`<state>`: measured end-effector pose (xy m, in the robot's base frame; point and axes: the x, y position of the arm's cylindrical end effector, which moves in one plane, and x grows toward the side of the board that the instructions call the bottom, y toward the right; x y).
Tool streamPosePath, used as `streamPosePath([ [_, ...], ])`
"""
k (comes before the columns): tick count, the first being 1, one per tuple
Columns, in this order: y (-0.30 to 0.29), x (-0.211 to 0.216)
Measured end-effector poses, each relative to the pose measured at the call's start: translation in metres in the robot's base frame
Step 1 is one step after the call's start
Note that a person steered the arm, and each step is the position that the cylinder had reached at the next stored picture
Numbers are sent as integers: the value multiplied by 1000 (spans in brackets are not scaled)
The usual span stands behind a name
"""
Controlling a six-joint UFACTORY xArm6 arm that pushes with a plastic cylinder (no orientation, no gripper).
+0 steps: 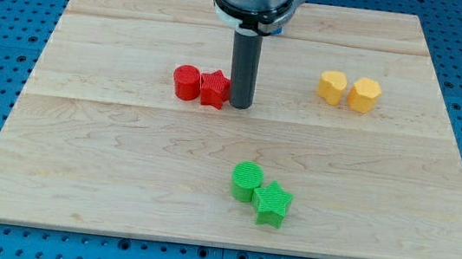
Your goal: Adjust the green blocks at the bottom center of the board
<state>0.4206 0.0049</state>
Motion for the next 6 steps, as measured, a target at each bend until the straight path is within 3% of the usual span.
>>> streamPosePath([
  [3,-2,5],
  [4,-2,-41],
  [6,106,69],
])
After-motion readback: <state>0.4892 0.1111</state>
